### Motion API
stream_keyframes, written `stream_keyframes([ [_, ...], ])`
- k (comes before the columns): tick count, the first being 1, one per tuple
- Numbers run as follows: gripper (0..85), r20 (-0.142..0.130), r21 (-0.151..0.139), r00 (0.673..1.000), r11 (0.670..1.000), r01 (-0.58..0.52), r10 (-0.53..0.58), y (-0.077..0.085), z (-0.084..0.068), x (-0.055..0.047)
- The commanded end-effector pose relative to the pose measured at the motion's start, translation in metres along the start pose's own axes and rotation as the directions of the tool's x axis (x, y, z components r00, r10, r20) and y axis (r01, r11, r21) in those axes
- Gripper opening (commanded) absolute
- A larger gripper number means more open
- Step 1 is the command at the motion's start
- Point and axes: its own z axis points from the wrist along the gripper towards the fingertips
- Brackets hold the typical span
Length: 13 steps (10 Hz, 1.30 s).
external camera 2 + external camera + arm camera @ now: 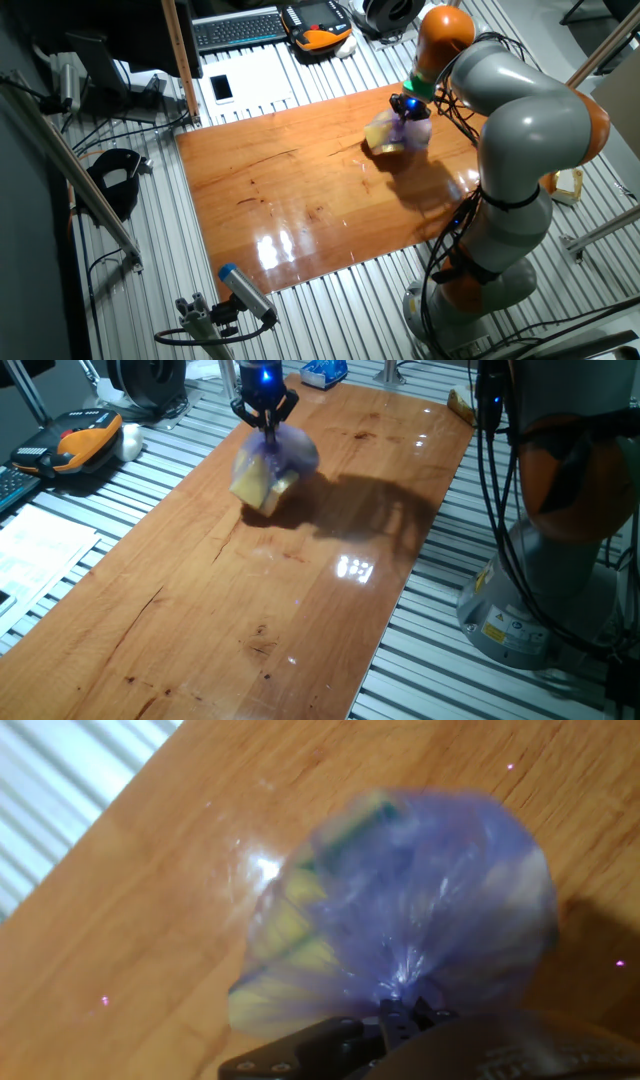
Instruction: Pick up a bag of things
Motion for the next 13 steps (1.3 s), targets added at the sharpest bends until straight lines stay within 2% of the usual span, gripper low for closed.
stream_keyframes([
  [1, 0.0, 0.001, 0.001, 0.998, 0.998, 0.066, -0.066, 0.002, -0.006, 0.005],
  [2, 0.0, 0.006, -0.003, 0.996, 0.996, 0.092, -0.092, 0.002, -0.012, 0.009],
  [4, 0.0, 0.035, 0.004, 0.981, 0.982, 0.189, -0.189, 0.0, -0.02, 0.015],
  [5, 0.0, 0.051, 0.008, 0.965, 0.966, 0.258, -0.258, -0.001, -0.023, 0.018],
  [7, 0.0, 0.059, 0.019, 0.926, 0.928, 0.373, -0.373, 0.0, -0.029, 0.025],
  [10, 0.0, 0.039, 0.04, 0.883, 0.883, 0.467, -0.468, 0.009, -0.044, 0.043],
  [12, 0.0, 0.029, 0.02, 0.855, 0.855, 0.518, -0.518, 0.009, -0.049, 0.051],
  [13, 0.0, 0.022, 0.019, 0.836, 0.837, 0.547, -0.548, 0.009, -0.05, 0.054],
])
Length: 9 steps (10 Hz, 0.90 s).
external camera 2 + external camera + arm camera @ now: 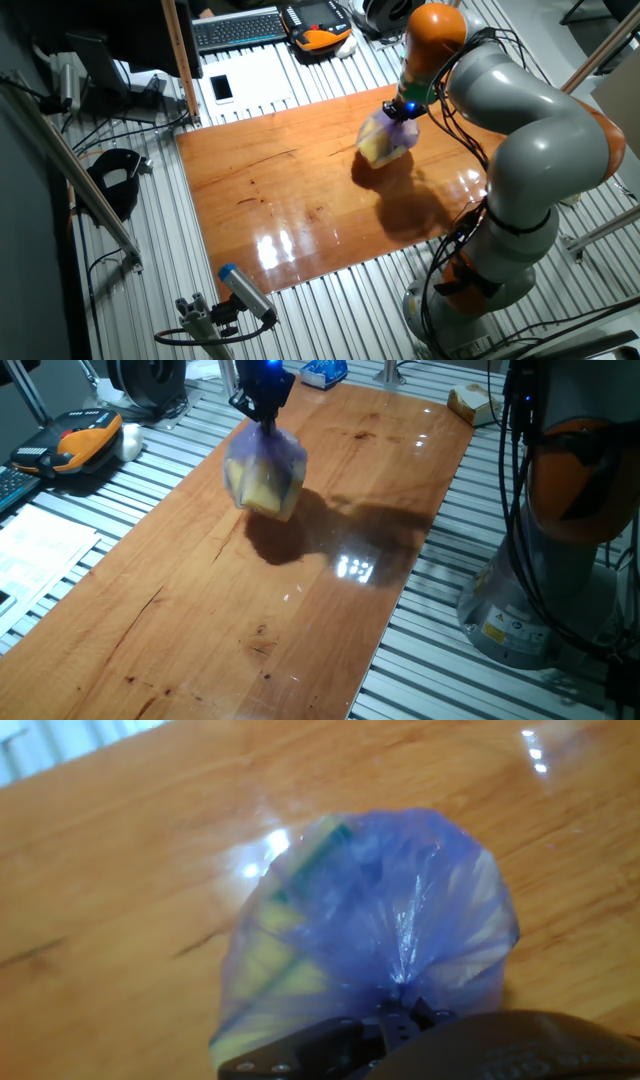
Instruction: Pick up a bag of things
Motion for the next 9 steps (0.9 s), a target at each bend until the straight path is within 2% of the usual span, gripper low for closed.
stream_keyframes([
  [1, 0.0, -0.007, -0.019, 0.987, 0.987, 0.16, -0.16, 0.001, -0.001, 0.001],
  [2, 0.0, -0.019, -0.055, 0.983, 0.981, 0.184, -0.185, 0.003, -0.002, 0.004],
  [3, 0.0, -0.025, -0.069, 0.98, 0.978, 0.197, -0.199, 0.007, -0.002, 0.007],
  [4, 0.0, -0.029, -0.061, 0.976, 0.975, 0.215, -0.217, 0.01, -0.002, 0.01],
  [5, 0.0, -0.028, -0.042, 0.973, 0.973, 0.227, -0.228, 0.015, -0.002, 0.013],
  [7, 0.0, -0.03, -0.053, 0.969, 0.968, 0.244, -0.246, 0.021, 0.0, 0.016],
  [9, 0.0, -0.032, -0.043, 0.962, 0.962, 0.268, -0.27, 0.025, 0.002, 0.018],
])
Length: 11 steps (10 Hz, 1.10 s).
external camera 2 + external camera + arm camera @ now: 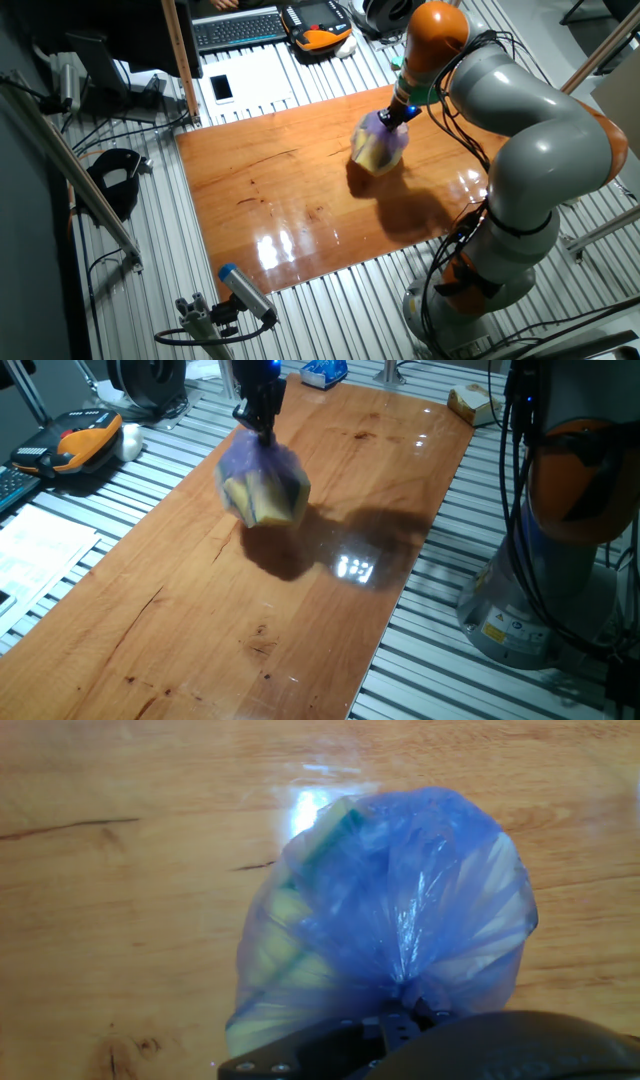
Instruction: Pick up a bag of things
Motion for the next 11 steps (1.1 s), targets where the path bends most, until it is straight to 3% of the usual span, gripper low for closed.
stream_keyframes([
  [1, 0.0, 0.0, -0.007, 1.0, 1.0, 0.007, -0.007, 0.001, 0.001, 0.0],
  [6, 0.0, 0.021, 0.009, 0.999, 1.0, 0.026, -0.026, 0.007, 0.007, -0.005],
  [11, 0.0, 0.023, 0.0, 0.999, 0.999, 0.037, -0.037, 0.006, 0.012, -0.013],
])
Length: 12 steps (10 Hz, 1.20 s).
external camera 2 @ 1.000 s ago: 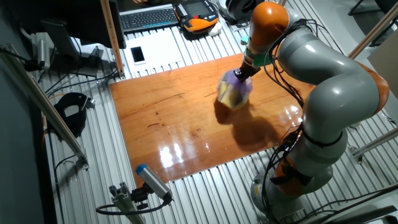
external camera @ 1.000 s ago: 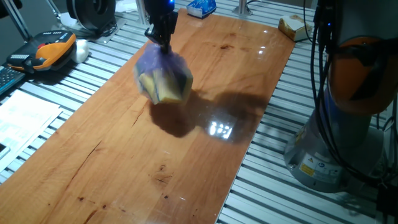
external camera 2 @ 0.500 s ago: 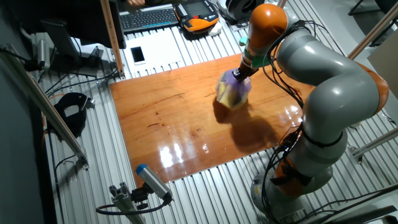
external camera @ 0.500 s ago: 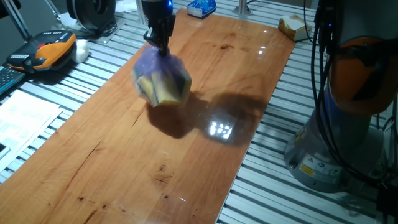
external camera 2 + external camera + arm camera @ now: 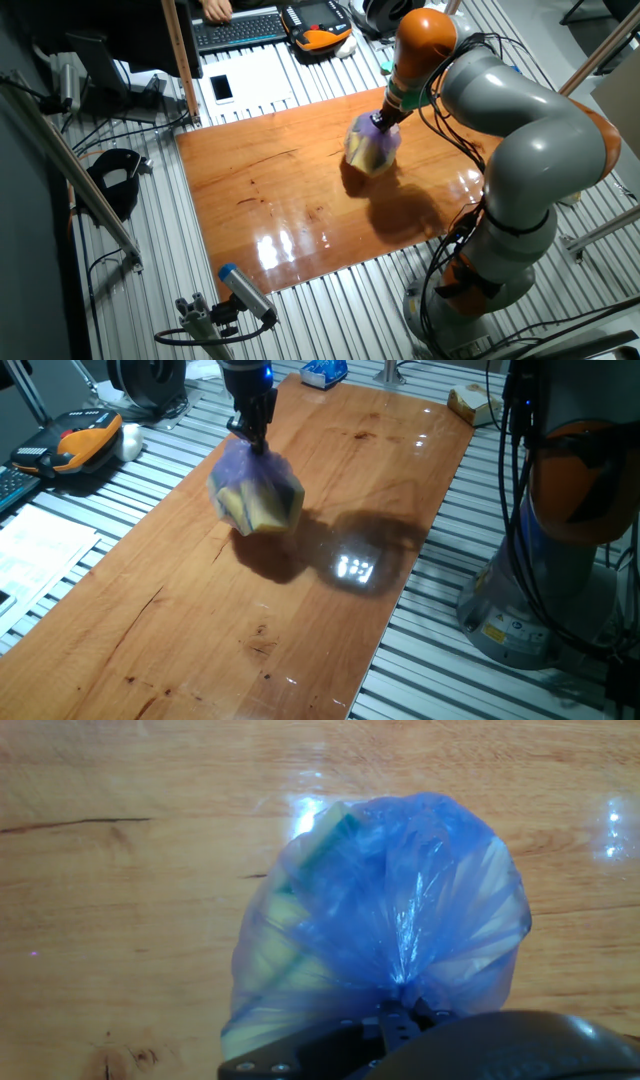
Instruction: Pick up a bag of things
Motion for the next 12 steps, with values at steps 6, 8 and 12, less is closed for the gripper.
stream_keyframes([
  [6, 0.0, -0.007, 0.018, 0.999, 0.999, 0.039, -0.039, -0.0062, 0.0009, -0.0056],
  [8, 0.0, -0.018, 0.021, 0.999, 0.999, 0.046, -0.045, -0.0065, 0.0005, -0.0054],
  [12, 0.0, -0.015, 0.025, 0.999, 0.999, 0.044, -0.044, -0.0067, 0.0004, -0.0053],
])
